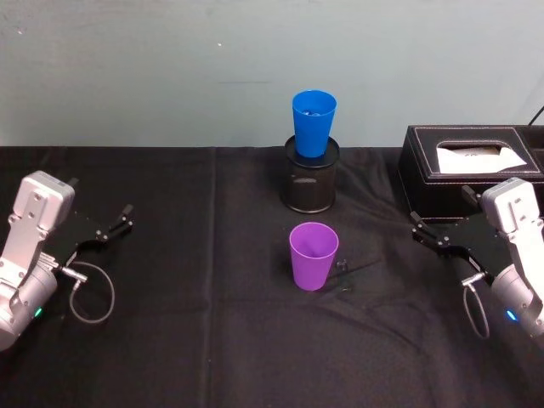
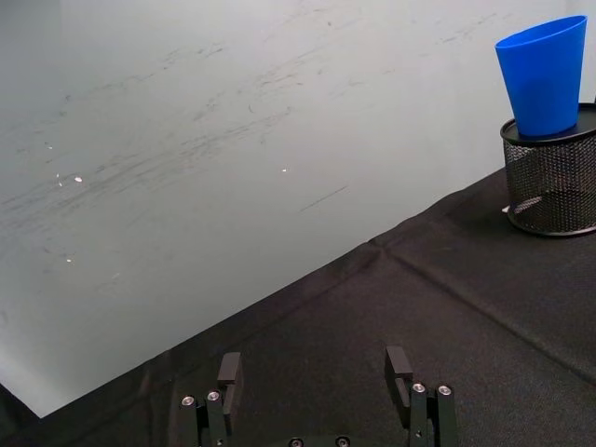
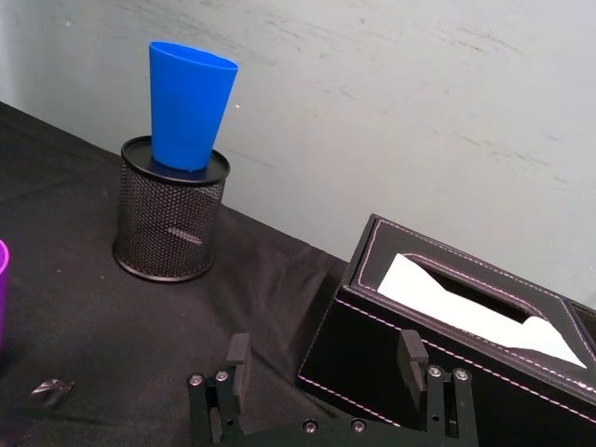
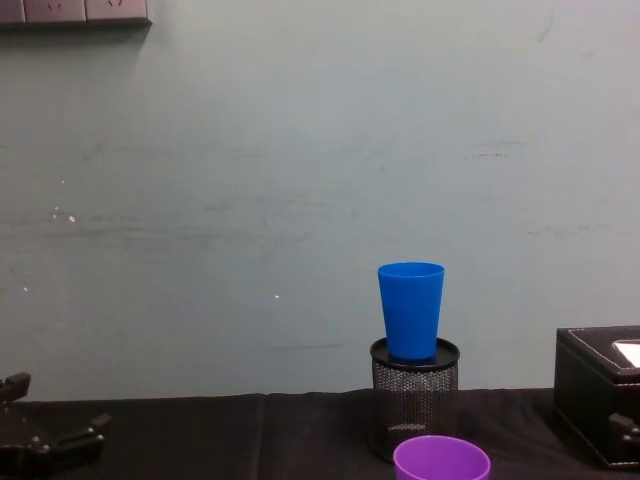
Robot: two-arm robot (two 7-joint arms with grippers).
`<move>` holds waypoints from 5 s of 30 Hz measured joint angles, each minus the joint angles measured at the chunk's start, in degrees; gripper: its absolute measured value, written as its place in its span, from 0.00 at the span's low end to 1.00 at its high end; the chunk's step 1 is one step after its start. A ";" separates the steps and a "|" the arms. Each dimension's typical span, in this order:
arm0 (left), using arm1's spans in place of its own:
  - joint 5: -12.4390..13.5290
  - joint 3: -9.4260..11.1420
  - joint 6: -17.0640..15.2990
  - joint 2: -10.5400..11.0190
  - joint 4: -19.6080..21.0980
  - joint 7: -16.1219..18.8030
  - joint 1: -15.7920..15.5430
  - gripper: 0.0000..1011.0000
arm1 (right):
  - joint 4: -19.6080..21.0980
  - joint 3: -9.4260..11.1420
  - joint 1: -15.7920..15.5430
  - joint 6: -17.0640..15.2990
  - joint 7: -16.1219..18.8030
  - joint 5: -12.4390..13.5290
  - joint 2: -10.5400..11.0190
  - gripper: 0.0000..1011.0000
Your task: Pick up one cup with a gripper and tap it against the other cup.
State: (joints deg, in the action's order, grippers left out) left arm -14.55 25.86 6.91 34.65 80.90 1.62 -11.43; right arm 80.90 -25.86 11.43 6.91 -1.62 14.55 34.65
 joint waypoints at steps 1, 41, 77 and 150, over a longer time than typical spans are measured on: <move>0.00 0.00 0.00 0.00 0.00 0.00 0.00 0.99 | 0.16 0.16 -0.18 0.26 0.07 -0.01 0.01 0.99; 0.00 0.00 0.00 0.00 0.00 0.00 0.00 0.99 | -6.91 -3.00 1.21 9.50 28.42 8.79 -8.20 0.99; 0.00 0.00 0.00 0.00 0.00 0.00 0.00 0.99 | -13.13 -1.88 5.37 9.14 30.81 5.96 -13.87 0.89; 0.00 0.00 0.00 0.00 0.00 0.00 0.00 0.99 | 6.24 0.92 10.30 -12.27 31.92 12.19 -7.23 0.72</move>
State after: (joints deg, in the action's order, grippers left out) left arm -14.55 25.86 6.91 34.65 80.90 1.62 -11.43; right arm 87.14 -24.95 21.73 -5.37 30.30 26.74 27.42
